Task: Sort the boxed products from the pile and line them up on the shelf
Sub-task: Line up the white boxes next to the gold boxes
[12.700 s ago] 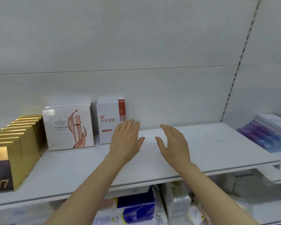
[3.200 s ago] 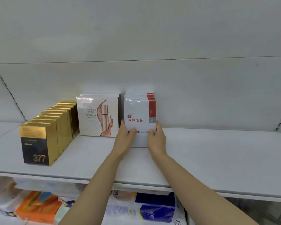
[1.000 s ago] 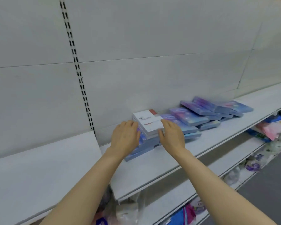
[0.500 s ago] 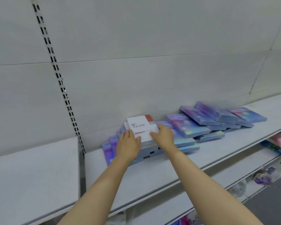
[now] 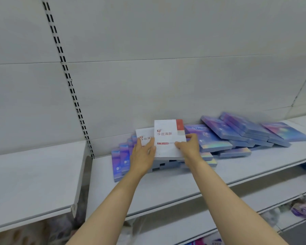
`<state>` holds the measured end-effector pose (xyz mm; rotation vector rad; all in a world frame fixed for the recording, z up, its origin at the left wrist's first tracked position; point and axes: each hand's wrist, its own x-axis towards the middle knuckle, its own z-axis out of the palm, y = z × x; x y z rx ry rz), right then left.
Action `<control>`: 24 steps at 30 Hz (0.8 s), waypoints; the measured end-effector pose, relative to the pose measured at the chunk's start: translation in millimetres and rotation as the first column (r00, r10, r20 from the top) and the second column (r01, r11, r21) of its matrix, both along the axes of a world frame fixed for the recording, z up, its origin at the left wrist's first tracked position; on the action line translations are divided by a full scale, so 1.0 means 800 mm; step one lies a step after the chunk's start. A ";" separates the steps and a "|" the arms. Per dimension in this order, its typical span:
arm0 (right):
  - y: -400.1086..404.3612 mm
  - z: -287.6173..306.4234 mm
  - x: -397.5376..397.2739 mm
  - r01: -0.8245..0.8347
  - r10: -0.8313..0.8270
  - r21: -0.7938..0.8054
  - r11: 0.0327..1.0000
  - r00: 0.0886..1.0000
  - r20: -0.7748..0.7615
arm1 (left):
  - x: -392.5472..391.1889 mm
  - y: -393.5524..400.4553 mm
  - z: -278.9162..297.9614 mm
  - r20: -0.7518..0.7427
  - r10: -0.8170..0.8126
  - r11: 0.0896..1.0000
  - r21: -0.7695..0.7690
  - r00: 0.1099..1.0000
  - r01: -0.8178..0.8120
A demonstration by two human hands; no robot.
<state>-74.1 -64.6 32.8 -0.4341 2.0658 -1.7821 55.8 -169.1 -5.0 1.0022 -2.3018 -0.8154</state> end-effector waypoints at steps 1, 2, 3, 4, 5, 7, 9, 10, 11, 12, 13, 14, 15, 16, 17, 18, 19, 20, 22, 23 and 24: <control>0.007 0.000 -0.001 0.018 -0.017 -0.081 0.997 1.000 0.019 | -0.002 -0.003 0.002 0.002 0.049 0.999 0.014 0.999 -0.049; 0.015 0.000 -0.003 0.039 -0.037 -0.158 0.987 0.999 0.016 | -0.005 -0.007 0.004 0.016 0.118 0.992 0.042 0.993 -0.119; 0.022 0.001 -0.004 0.060 -0.058 -0.214 0.975 0.998 0.014 | -0.011 -0.011 0.007 0.045 0.197 0.976 0.088 0.979 -0.200; 0.029 0.002 -0.005 0.088 -0.084 -0.259 0.962 0.996 0.026 | -0.017 -0.013 0.010 0.102 0.262 0.952 0.138 0.960 -0.274; 0.037 0.002 -0.007 0.123 -0.112 -0.293 0.948 0.992 0.053 | -0.024 -0.013 0.014 0.182 0.296 0.930 0.171 0.938 -0.327; 0.054 0.004 -0.011 0.190 -0.160 -0.341 0.920 0.980 0.114 | -0.037 -0.006 0.020 0.316 0.309 0.910 0.174 0.897 -0.376; 0.071 0.004 -0.016 0.216 -0.176 -0.347 0.913 0.974 0.145 | -0.047 0.003 0.024 0.372 0.336 0.908 0.117 0.865 -0.402; 0.079 0.004 -0.017 0.225 -0.180 -0.348 0.910 0.971 0.155 | -0.050 0.007 0.026 0.388 0.348 0.908 0.087 0.853 -0.410; 0.086 0.003 -0.019 0.226 -0.180 -0.353 0.908 0.971 0.159 | -0.053 0.009 0.028 0.399 0.360 0.907 0.062 0.843 -0.416; 0.091 0.002 -0.020 0.226 -0.177 -0.356 0.907 0.971 0.163 | -0.054 0.012 0.030 0.403 0.368 0.906 0.047 0.838 -0.421; 0.095 0.000 -0.019 0.223 -0.173 -0.362 0.905 0.971 0.164 | -0.056 0.015 0.032 0.390 0.377 0.904 0.042 0.840 -0.426; 0.098 -0.001 -0.018 0.221 -0.171 -0.369 0.903 0.971 0.165 | -0.057 0.020 0.036 0.350 0.385 0.904 0.044 0.854 -0.426; 0.099 -0.003 -0.017 0.219 -0.169 -0.377 0.900 0.972 0.162 | -0.058 0.023 0.039 0.283 0.388 0.906 0.059 0.877 -0.419; 0.100 -0.004 -0.015 0.218 -0.167 -0.381 0.899 0.972 0.163 | -0.058 0.026 0.043 0.195 0.385 0.909 0.089 0.902 -0.407; 0.100 -0.005 -0.013 0.214 -0.164 -0.386 0.897 0.973 0.160 | -0.057 0.028 0.048 0.094 0.383 0.910 0.133 0.919 -0.393; 0.100 -0.005 -0.011 0.207 -0.159 -0.390 0.897 0.975 0.152 | -0.053 0.028 0.053 -0.014 0.391 0.905 0.185 0.920 -0.382; 0.100 -0.005 -0.008 0.194 -0.150 -0.396 0.898 0.979 0.140 | -0.047 0.026 0.058 -0.112 0.407 0.897 0.236 0.906 -0.374; 0.099 -0.004 -0.005 0.175 -0.135 -0.399 0.900 0.983 0.128 | -0.039 0.024 0.061 -0.192 0.426 0.889 0.272 0.884 -0.369; 0.097 -0.003 0.003 0.125 -0.094 -0.412 0.903 0.991 0.094 | -0.015 0.022 0.061 -0.316 0.452 0.884 0.288 0.834 -0.369; 0.094 -0.002 0.008 0.102 -0.076 -0.419 0.902 0.994 0.078 | -0.001 0.022 0.059 -0.378 0.451 0.888 0.283 0.809 -0.363; 0.091 0.000 0.014 0.084 -0.063 -0.426 0.901 0.996 0.062 | 0.015 0.022 0.058 -0.443 0.445 0.893 0.283 0.778 -0.350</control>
